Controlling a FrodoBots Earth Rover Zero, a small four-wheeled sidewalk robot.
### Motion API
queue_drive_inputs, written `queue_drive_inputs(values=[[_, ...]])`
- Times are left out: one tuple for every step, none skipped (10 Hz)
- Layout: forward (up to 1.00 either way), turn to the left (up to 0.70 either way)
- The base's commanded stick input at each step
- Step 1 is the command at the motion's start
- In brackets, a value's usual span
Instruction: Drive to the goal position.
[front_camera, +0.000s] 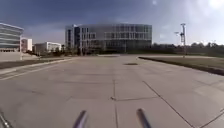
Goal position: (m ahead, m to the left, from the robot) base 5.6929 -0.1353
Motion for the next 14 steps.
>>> queue_drive_inputs(values=[[0.70, 0.00], [0.70, -0.14], [0.70, -0.14], [0.70, -0.14], [0.70, -0.14], [0.70, -0.14], [0.70, -0.10], [0.70, -0.03], [0.70, 0.00], [0.70, 0.00], [0.70, 0.00], [0.70, 0.00], [0.70, 0.00], [0.70, 0.00]])
